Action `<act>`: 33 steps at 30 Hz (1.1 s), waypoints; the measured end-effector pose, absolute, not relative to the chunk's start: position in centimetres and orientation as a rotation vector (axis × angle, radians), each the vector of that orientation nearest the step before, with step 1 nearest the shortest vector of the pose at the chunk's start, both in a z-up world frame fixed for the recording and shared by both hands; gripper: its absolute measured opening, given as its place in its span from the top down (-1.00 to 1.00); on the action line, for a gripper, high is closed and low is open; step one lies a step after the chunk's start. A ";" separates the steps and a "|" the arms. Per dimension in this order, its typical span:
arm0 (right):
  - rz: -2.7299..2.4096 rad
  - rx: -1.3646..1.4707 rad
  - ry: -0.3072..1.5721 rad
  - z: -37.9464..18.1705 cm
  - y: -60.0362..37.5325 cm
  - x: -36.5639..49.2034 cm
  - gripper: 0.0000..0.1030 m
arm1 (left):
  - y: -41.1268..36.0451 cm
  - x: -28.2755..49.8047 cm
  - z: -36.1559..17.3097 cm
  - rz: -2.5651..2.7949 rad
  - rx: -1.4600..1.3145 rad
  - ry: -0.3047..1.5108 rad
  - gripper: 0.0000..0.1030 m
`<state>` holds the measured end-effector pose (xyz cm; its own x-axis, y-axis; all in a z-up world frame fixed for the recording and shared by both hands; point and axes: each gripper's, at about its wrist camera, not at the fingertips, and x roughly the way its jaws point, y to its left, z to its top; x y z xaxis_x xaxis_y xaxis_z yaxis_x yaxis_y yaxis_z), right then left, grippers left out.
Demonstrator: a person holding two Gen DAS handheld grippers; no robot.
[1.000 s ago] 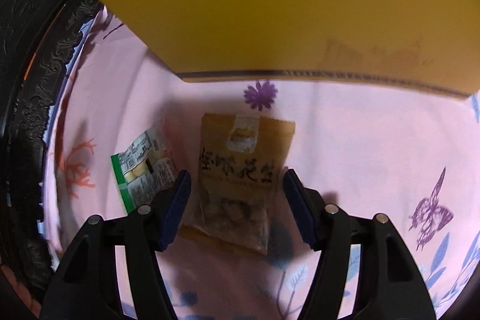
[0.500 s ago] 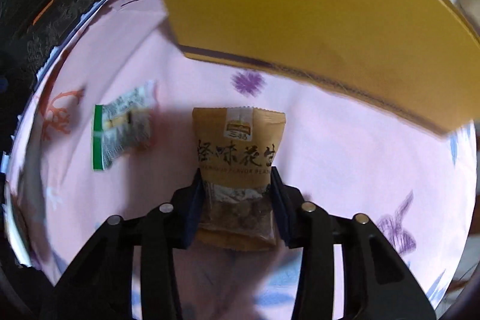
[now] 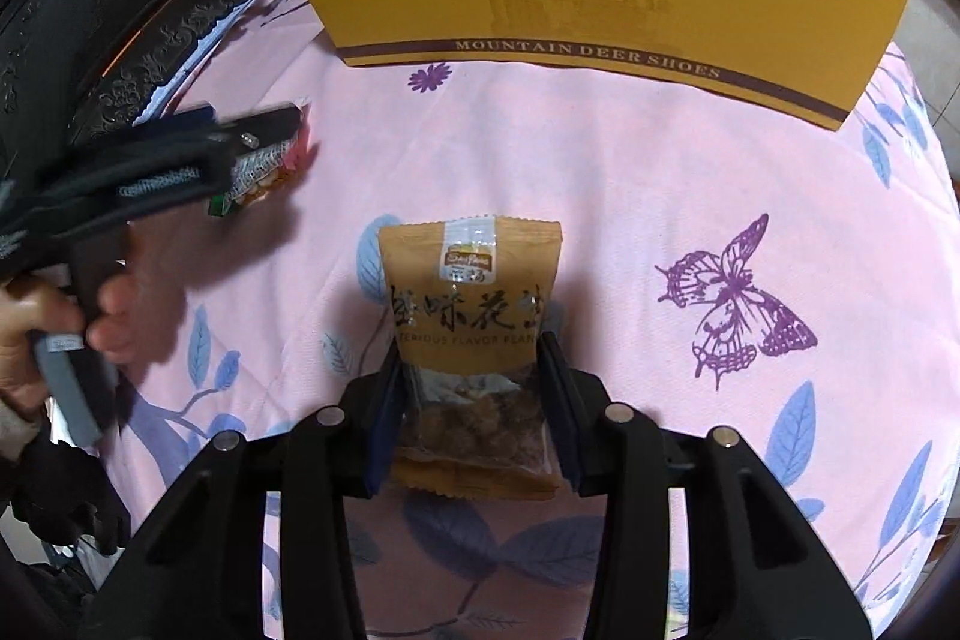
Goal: Organize snacks
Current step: 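Move the left gripper to the clear green-edged snack bar while the right reaches the tan peanut bag, then grasp and lift the snack bar with the left gripper while the right grasps the peanut bag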
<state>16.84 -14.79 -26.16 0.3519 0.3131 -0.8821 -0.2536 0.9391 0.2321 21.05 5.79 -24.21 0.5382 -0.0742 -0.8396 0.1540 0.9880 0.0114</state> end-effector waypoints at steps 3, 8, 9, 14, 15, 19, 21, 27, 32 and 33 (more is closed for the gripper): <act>0.387 0.074 1.145 -26.3 -15.1 16.7 0.15 | 5.5 20.9 -25.7 -0.123 0.102 1.019 -0.91; 0.405 0.083 1.123 -26.0 -16.5 15.8 0.13 | 5.8 19.6 -26.3 -0.147 0.079 0.968 -0.87; 0.407 0.079 1.119 -26.0 -16.4 15.9 0.12 | 5.8 19.5 -26.2 -0.152 0.083 0.964 -0.85; 0.410 0.072 1.108 -25.9 -16.1 15.9 0.08 | 6.2 19.0 -25.6 -0.157 0.075 0.949 -0.37; 0.410 0.075 1.106 -26.0 -16.1 15.9 0.08 | 6.3 18.9 -25.6 -0.160 0.079 0.946 -0.34; 0.414 0.082 1.108 -26.0 -15.9 16.1 0.08 | 5.9 18.1 -25.4 -0.159 0.091 0.946 -0.23; 0.413 0.081 1.111 -26.0 -15.8 16.2 0.09 | 5.6 17.7 -25.1 -0.163 0.087 0.955 -0.21; 0.404 0.075 1.121 -25.9 -16.0 16.2 0.18 | 4.2 16.5 -24.7 -0.158 0.128 0.977 -0.18; 0.391 0.083 1.131 -25.5 -16.5 15.6 0.22 | 3.6 15.6 -23.4 -0.158 0.124 0.962 -0.07; 0.389 0.083 1.132 -25.4 -16.6 15.4 0.23 | 3.5 15.4 -23.1 -0.159 0.122 0.957 -0.02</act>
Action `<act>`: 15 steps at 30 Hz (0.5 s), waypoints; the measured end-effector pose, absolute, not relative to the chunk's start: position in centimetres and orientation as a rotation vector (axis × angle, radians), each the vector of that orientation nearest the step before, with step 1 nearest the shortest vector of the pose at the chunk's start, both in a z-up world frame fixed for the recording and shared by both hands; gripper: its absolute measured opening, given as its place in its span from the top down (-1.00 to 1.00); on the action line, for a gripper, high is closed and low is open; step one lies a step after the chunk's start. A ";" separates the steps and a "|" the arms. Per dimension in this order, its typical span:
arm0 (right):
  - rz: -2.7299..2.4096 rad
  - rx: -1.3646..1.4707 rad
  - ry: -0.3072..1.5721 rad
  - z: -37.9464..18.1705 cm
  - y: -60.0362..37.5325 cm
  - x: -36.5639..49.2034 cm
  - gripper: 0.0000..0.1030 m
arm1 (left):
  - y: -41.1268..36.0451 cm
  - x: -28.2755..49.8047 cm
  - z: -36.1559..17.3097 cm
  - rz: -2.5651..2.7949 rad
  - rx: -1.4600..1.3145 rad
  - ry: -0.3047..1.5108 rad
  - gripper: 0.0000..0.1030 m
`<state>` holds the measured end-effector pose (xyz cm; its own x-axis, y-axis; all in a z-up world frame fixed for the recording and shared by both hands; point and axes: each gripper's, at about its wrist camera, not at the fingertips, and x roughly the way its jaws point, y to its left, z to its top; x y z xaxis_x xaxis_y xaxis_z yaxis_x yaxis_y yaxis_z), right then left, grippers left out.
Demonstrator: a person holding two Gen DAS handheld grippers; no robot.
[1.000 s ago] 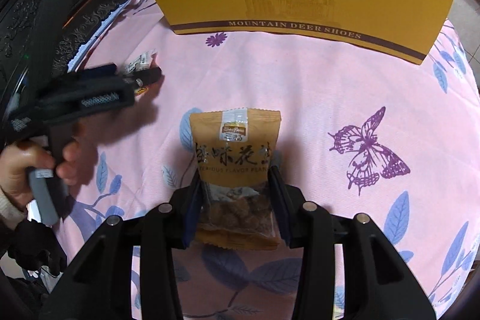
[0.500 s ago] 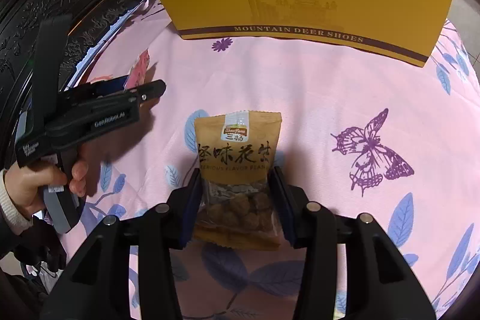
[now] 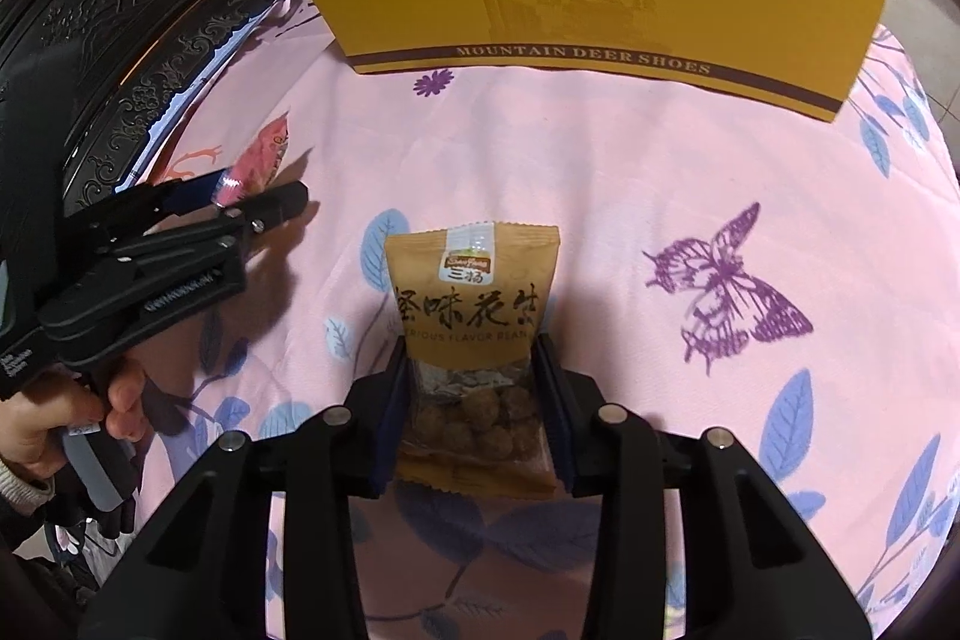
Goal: Organize snacks
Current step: 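Grasp and lift the snack bar with the left gripper while the right grasps the peanut bag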
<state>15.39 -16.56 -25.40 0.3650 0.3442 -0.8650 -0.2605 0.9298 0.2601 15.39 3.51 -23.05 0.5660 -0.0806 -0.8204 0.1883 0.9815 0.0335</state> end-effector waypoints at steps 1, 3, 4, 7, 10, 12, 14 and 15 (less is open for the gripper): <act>0.387 0.082 1.131 -25.2 -16.7 15.1 0.23 | 3.5 15.3 -22.7 -0.159 0.118 0.955 0.03; 0.380 0.080 1.126 -24.9 -17.0 14.6 0.23 | 3.6 14.8 -21.8 -0.167 0.085 0.944 0.22; 0.375 0.078 1.127 -24.9 -17.2 14.3 0.23 | 3.6 14.7 -21.5 -0.170 0.076 0.943 0.41; 0.350 0.069 1.142 -25.3 -17.8 13.7 0.23 | 3.8 14.3 -21.6 -0.168 0.079 0.944 0.42; 0.340 0.089 1.157 -25.6 -18.4 13.4 0.23 | 4.2 13.8 -23.1 -0.137 0.101 0.983 0.02; 0.337 0.096 1.158 -25.7 -18.5 13.3 0.22 | 4.8 13.1 -23.6 -0.130 0.094 0.971 -0.23; 0.337 0.098 1.156 -25.7 -18.6 13.2 0.22 | 4.9 12.9 -24.3 -0.134 0.108 0.991 -0.36; 0.336 0.099 1.156 -25.7 -18.6 13.2 0.22 | 5.0 12.8 -24.6 -0.131 0.119 0.995 -0.36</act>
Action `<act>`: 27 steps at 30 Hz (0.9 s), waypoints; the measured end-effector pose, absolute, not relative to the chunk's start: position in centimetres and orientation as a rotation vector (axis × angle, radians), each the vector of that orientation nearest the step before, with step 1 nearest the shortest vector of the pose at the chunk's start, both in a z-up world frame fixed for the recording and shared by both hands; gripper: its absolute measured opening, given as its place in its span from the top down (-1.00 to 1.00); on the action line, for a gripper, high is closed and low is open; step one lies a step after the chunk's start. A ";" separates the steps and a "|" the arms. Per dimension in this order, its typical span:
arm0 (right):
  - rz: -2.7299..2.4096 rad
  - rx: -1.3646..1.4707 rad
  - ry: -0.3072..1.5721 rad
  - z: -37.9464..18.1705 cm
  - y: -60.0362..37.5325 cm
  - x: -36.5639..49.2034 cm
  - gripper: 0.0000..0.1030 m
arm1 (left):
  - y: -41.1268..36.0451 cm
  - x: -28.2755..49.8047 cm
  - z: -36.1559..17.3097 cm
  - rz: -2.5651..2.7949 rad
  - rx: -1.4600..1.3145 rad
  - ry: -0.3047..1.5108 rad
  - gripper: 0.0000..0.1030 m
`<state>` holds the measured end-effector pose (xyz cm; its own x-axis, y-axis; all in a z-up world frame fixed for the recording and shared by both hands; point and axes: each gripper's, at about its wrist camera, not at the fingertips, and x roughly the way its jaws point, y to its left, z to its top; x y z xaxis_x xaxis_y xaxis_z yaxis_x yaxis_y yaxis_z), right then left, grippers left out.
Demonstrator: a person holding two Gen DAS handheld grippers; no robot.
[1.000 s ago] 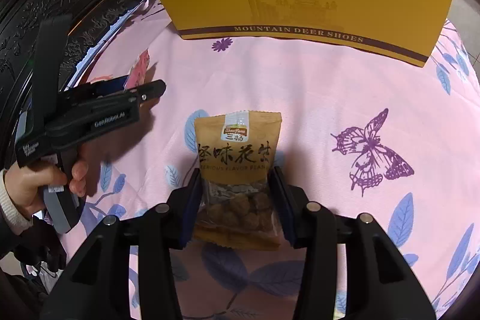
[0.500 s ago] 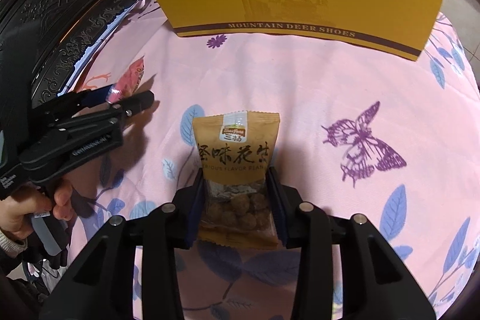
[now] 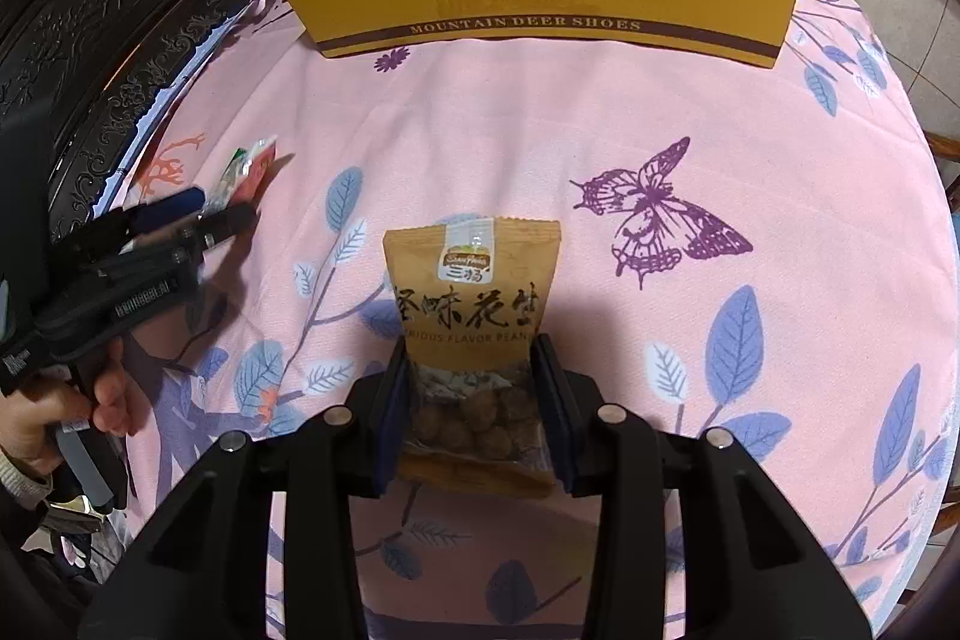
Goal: Organize snacks
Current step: 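Grasp and lift the snack bar with the left gripper while the right grasps the peanut bag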
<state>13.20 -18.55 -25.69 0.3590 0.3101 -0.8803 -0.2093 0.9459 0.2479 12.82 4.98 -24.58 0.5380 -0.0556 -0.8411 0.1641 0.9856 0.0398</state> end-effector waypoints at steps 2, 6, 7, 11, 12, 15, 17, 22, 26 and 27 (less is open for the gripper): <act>0.334 0.106 1.155 -25.7 -18.6 13.1 0.22 | 4.9 12.8 -24.9 -0.122 0.141 1.000 -0.36; 0.335 0.111 1.155 -25.7 -18.7 13.1 0.20 | 5.0 13.2 -25.0 -0.125 0.123 1.001 -0.36; 0.336 0.109 1.155 -25.7 -18.7 13.1 0.20 | 5.0 13.3 -25.0 -0.124 0.117 1.006 -0.36; 0.337 0.111 1.158 -25.7 -18.7 13.1 0.19 | 5.2 14.1 -24.0 -0.136 -0.004 1.049 -0.61; 0.338 0.110 1.157 -25.7 -18.7 13.1 0.18 | 5.5 14.4 -23.8 -0.133 -0.069 1.061 -0.62; 0.340 0.104 1.154 -25.7 -18.6 13.1 0.18 | 5.6 15.3 -23.9 -0.122 -0.166 1.097 -0.62; 0.341 0.105 1.154 -25.7 -18.6 13.1 0.18 | 5.0 15.9 -24.7 -0.102 -0.123 1.130 -0.62; 0.349 0.103 1.152 -25.7 -18.7 13.1 0.18 | 2.7 15.9 -25.3 -0.066 0.041 1.118 -0.55; 0.348 0.100 1.148 -25.7 -18.6 13.0 0.18 | 3.0 15.5 -24.9 -0.063 0.037 1.094 -0.12; 0.346 0.096 1.145 -25.6 -18.5 13.0 0.18 | 3.1 15.4 -24.8 -0.066 0.033 1.094 -0.11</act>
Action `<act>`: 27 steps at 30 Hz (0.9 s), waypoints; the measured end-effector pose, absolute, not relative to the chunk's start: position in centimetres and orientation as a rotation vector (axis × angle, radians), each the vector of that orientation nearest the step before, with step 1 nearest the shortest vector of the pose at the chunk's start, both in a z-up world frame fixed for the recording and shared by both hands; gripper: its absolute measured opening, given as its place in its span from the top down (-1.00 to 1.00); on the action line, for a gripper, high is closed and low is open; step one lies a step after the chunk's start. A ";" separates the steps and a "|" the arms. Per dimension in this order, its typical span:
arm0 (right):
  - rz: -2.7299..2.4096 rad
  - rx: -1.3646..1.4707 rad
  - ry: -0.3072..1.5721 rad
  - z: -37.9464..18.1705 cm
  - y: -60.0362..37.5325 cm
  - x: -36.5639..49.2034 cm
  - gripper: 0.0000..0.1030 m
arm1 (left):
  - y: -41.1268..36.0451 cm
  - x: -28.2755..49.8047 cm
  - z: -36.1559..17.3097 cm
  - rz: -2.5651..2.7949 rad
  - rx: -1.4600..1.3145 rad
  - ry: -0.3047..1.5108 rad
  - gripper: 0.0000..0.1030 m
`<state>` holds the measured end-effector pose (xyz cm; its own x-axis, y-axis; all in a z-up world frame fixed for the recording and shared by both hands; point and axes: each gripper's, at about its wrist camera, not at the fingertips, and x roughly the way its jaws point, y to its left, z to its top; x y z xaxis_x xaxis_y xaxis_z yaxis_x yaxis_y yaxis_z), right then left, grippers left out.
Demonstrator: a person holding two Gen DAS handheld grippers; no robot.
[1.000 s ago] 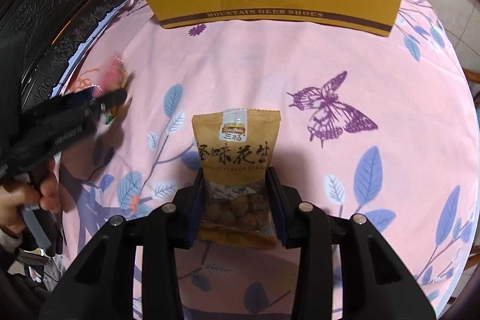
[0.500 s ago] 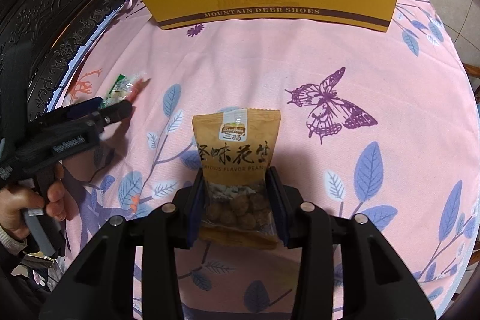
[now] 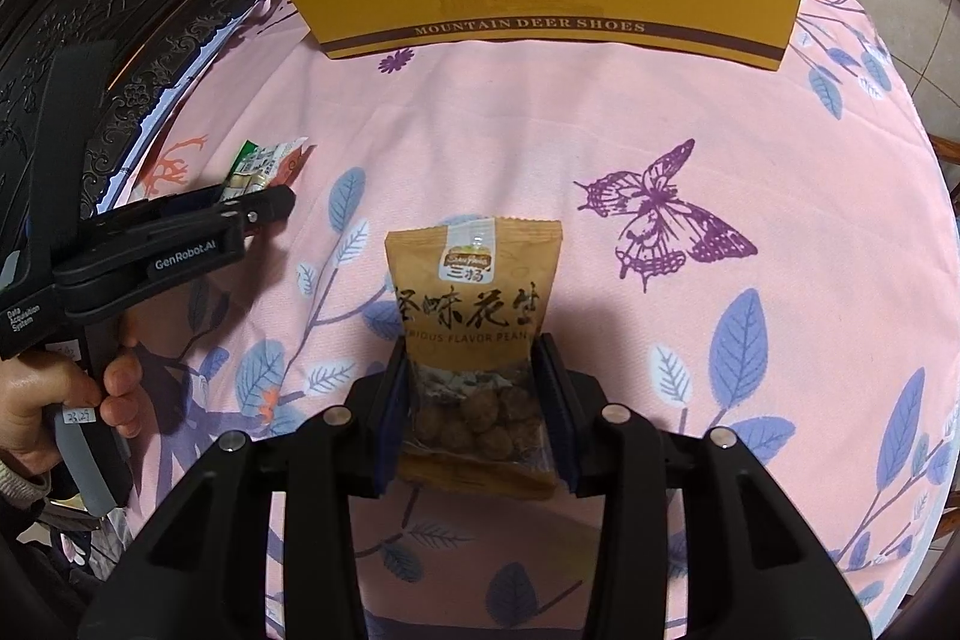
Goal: Organize snacks
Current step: 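Grasp and lift the snack bar with the left gripper while the right grasps the peanut bag, then carry both snacks over the yellow box and open both grippers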
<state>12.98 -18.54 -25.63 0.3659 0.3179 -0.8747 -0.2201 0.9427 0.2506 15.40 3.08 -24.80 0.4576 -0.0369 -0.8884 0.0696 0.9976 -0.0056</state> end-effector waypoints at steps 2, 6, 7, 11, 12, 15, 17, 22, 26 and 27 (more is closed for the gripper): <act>0.346 0.094 1.144 -25.6 -18.5 12.9 0.18 | 3.2 15.1 -24.7 -0.062 0.018 1.087 -0.05; 0.347 0.082 1.133 -25.6 -18.3 12.7 0.18 | 3.4 14.3 -24.3 -0.057 -0.031 1.072 -0.02; 0.347 0.080 1.132 -25.6 -18.3 12.7 0.18 | 3.3 14.0 -24.2 -0.054 -0.029 1.069 -0.02; 0.344 0.076 1.137 -25.5 -18.3 12.9 0.19 | 2.7 13.7 -23.7 -0.057 0.016 1.062 -0.02; 0.344 0.076 1.137 -25.5 -18.3 12.9 0.21 | 2.7 13.6 -23.6 -0.057 0.018 1.060 -0.02; 0.341 0.077 1.141 -25.3 -18.3 13.0 0.22 | 2.6 13.6 -22.7 -0.055 0.011 1.049 -0.02; 0.343 0.077 1.125 -24.7 -18.4 13.0 0.22 | 2.4 13.5 -21.8 -0.063 0.005 1.030 -0.02; 0.342 0.078 1.080 -22.8 -18.6 13.4 0.29 | 1.8 13.8 -19.2 -0.090 0.006 0.971 -0.02; 0.354 0.039 1.091 -23.1 -17.9 14.0 0.37 | 1.9 14.1 -19.0 -0.097 0.014 0.959 -0.02; 0.364 0.052 1.118 -23.6 -17.9 14.3 0.35 | 2.2 14.0 -19.3 -0.088 0.001 0.971 -0.02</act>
